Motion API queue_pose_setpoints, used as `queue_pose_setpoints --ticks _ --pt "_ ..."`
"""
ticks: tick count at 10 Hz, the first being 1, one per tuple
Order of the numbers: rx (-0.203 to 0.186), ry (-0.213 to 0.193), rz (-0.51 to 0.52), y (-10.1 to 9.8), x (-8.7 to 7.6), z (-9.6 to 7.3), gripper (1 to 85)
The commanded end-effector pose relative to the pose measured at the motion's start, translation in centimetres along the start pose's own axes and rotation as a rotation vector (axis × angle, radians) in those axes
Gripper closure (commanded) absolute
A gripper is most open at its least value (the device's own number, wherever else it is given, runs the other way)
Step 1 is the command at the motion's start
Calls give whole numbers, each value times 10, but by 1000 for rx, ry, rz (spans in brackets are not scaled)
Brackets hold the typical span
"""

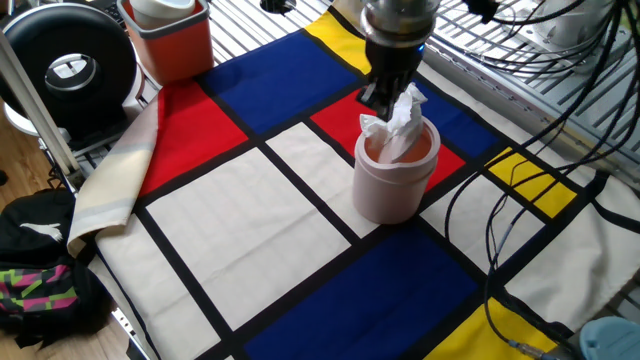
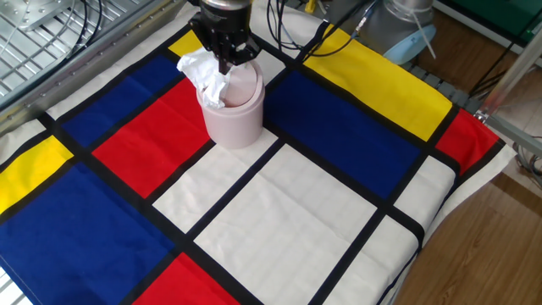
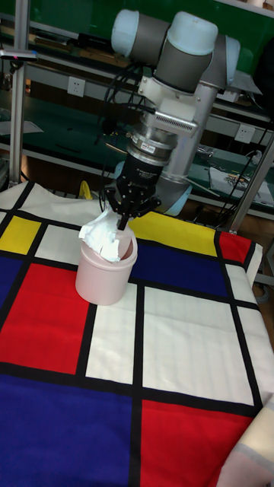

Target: Put the garbage in the trash can

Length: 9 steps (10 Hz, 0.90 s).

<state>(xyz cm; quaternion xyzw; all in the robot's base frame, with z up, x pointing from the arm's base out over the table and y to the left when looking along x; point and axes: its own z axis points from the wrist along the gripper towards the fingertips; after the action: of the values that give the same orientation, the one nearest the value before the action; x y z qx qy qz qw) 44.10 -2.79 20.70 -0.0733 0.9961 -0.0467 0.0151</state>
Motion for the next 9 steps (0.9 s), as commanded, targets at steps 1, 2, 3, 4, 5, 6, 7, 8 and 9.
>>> queue_pose_setpoints --ticks 1,2,3,4,5,6,7,8,9 --pt "-11 19 63 17 -3 -5 847" --pt "-9 12 123 16 -4 -5 847" --pt "0 -20 192 14 -13 -5 847" --pt "20 -53 222 7 -21 -6 847" --pt "46 -65 238 0 -23 -6 847" --pt "77 -63 232 -8 -21 -6 847" --pt "71 -38 183 -5 -16 -6 847" --pt "43 -16 133 -15 -15 -11 847" --pt "43 2 96 -36 -15 -19 847"
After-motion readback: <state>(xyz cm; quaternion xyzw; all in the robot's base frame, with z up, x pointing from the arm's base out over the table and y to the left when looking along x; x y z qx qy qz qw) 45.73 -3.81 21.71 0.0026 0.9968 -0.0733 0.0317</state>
